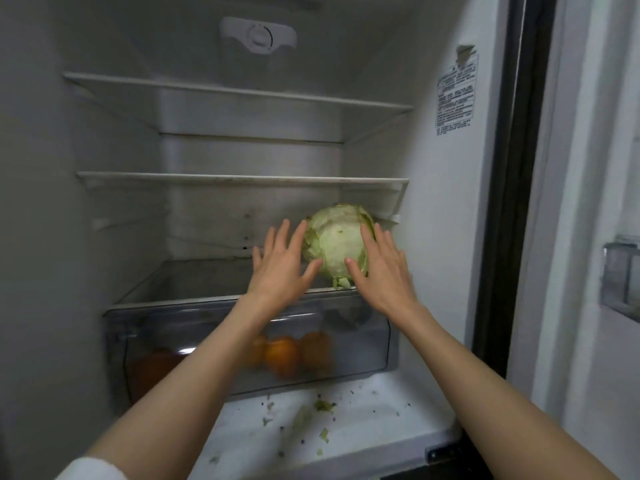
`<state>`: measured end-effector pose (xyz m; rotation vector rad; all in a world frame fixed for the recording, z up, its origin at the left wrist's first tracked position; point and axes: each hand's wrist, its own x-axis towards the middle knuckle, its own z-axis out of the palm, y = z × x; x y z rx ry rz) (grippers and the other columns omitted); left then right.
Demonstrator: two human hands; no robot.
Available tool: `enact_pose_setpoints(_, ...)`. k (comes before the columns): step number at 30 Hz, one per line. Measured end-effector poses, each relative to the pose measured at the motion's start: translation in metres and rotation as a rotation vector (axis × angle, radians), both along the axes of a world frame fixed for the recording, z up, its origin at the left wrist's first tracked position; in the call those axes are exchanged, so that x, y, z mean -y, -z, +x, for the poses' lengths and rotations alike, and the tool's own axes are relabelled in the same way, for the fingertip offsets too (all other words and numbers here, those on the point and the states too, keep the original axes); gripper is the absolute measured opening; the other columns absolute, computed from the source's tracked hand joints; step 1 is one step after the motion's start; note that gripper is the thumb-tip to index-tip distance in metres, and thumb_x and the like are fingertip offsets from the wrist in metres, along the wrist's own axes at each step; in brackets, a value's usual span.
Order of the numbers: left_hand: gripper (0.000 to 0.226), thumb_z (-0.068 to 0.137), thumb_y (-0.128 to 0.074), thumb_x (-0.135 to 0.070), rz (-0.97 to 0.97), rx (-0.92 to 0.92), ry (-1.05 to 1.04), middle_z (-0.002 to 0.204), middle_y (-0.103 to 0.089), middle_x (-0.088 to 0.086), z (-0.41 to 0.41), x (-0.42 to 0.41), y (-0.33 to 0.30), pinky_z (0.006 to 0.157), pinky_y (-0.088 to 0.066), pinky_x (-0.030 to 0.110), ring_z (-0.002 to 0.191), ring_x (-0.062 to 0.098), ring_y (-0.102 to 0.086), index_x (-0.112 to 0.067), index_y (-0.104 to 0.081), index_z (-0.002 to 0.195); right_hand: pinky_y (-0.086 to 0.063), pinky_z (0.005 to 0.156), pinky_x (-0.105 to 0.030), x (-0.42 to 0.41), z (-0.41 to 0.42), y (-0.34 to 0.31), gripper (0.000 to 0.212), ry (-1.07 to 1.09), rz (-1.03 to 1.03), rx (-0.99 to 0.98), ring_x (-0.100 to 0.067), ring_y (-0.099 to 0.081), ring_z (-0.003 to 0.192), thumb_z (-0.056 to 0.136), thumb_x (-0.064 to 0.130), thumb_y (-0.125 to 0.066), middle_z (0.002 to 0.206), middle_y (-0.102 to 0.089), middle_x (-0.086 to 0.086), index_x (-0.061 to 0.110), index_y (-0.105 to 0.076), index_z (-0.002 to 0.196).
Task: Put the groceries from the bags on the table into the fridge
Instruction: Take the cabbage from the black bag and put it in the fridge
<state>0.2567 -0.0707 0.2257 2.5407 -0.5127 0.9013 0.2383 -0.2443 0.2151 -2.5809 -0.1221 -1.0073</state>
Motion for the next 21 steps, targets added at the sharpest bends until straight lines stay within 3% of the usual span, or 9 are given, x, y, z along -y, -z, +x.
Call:
enact_pose_setpoints(14, 0.065, 0.095, -0.036, -0.048, 0.058, -0.052, -0.402, 0.158, 0.003, 0.004, -0.224, -0.029, 0.084, 0.114, 0.005, 0.057, 0.144, 0.025, 0.013, -0.028, -0.005, 0.149, 0.005, 0.117, -0.046, -0.033, -0.164, 0.064, 0.067, -0.391, -0.095, -0.097, -0.017, 0.009, 0.146, 0.096, 0.046, -0.037, 0.159, 0.005, 0.000, 0.027, -0.003, 0.150)
enact_pose_setpoints(21, 0.066, 0.088, -0.018, -0.055, 0.064, 0.002, -0.665, 0.157, -0.011, 0.007, -0.366, -0.088, 0.131, 0.111, 0.005, 0.055, 0.144, 0.025, 0.006, -0.028, -0.016, 0.148, 0.007, 0.116, -0.048, -0.101, -0.268, 0.111, 0.068, -0.677, -0.112, -0.117, -0.017, 0.011, 0.146, 0.095, 0.048, -0.040, 0.159, 0.005, 0.002, 0.029, -0.004, 0.150)
